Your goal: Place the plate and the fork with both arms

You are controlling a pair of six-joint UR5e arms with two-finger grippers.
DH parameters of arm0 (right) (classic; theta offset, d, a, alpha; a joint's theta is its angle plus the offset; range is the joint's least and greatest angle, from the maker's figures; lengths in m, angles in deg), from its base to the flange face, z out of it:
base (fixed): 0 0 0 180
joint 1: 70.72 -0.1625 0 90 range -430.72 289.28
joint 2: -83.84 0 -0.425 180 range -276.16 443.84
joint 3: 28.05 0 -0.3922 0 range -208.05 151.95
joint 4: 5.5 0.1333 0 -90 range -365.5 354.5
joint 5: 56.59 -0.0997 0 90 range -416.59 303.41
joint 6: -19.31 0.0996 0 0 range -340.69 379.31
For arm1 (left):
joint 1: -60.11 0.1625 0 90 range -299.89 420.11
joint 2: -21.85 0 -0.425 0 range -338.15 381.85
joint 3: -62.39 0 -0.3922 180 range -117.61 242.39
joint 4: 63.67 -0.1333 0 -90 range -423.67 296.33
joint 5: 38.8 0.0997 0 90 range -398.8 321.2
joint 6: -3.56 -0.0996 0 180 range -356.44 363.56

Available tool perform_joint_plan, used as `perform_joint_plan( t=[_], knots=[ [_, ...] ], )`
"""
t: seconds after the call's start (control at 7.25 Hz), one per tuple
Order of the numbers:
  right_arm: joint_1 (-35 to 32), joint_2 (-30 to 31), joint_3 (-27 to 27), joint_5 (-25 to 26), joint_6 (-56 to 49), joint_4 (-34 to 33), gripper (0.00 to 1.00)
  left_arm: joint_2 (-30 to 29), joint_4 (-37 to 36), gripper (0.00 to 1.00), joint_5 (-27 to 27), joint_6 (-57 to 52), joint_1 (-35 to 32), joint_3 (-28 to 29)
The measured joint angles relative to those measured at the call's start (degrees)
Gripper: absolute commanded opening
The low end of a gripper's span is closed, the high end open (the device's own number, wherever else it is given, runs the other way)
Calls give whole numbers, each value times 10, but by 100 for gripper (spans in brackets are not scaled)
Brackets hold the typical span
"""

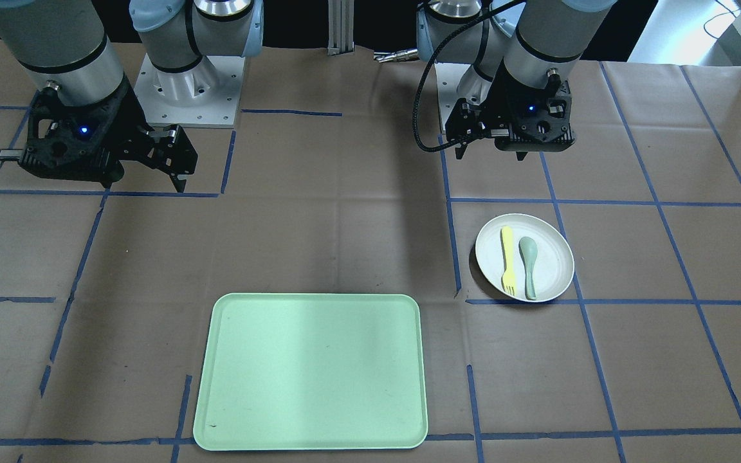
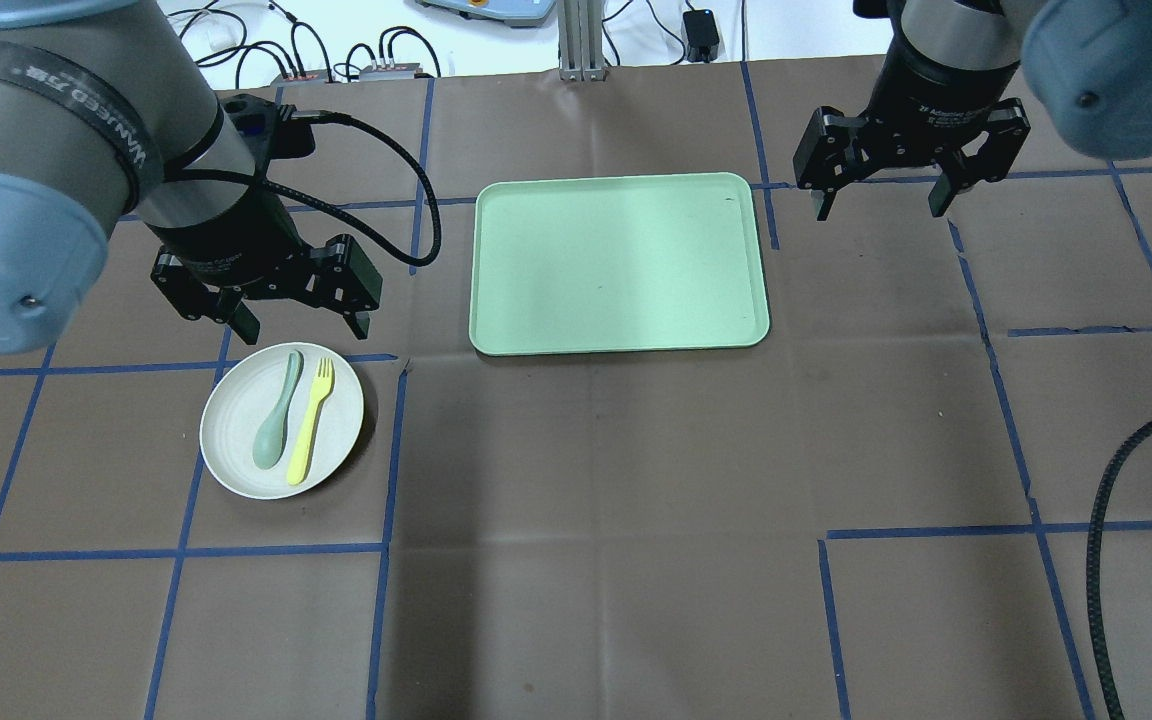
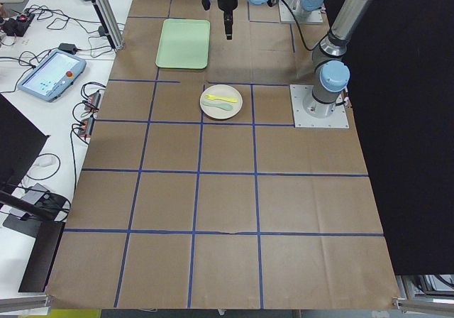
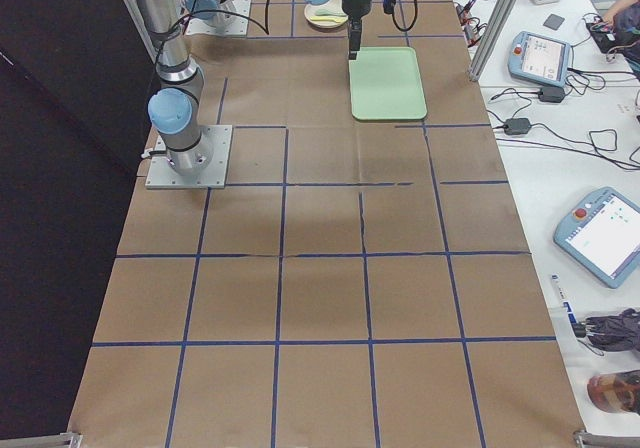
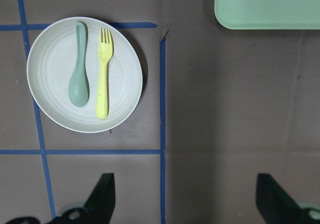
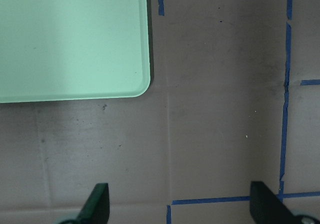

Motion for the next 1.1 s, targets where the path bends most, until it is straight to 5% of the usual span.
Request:
perform_joint_plan(
  t=[1.1],
  knots=[
    [-1,0,-1,-1,1,0,100,4,-10,100,0,-10,0,2]
  ],
)
